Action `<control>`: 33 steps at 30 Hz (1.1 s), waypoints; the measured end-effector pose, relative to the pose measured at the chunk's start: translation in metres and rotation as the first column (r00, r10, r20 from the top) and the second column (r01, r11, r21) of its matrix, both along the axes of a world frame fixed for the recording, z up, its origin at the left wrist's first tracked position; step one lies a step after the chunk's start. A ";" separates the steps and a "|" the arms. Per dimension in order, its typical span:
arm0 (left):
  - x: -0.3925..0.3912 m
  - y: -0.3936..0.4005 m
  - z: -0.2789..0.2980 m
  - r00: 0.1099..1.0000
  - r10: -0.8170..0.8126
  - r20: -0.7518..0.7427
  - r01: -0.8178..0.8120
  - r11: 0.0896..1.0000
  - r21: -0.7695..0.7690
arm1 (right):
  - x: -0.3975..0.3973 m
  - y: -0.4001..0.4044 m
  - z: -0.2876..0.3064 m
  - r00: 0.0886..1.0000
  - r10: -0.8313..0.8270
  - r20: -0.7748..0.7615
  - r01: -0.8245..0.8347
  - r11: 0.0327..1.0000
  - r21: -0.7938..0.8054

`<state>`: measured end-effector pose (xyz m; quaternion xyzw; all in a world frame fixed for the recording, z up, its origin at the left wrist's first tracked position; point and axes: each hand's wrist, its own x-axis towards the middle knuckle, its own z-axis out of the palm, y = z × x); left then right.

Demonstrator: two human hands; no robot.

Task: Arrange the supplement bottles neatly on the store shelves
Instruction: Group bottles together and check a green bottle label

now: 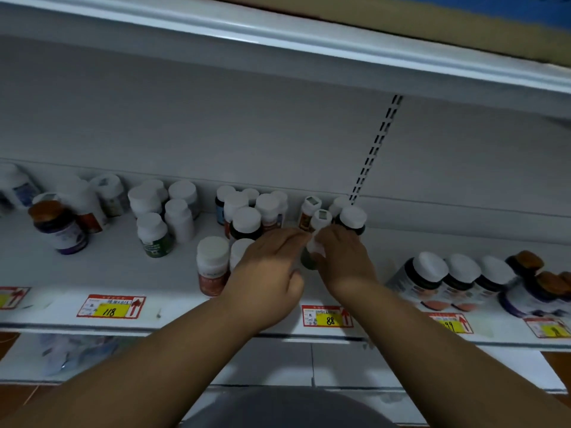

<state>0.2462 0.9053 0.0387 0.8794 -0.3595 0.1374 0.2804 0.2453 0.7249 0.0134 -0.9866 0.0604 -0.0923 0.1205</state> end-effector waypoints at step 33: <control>-0.084 -0.005 -0.004 0.786 -0.429 -0.444 0.290 0.891 -0.348 | -0.143 0.027 0.067 0.920 -0.381 0.093 0.044 0.336 0.941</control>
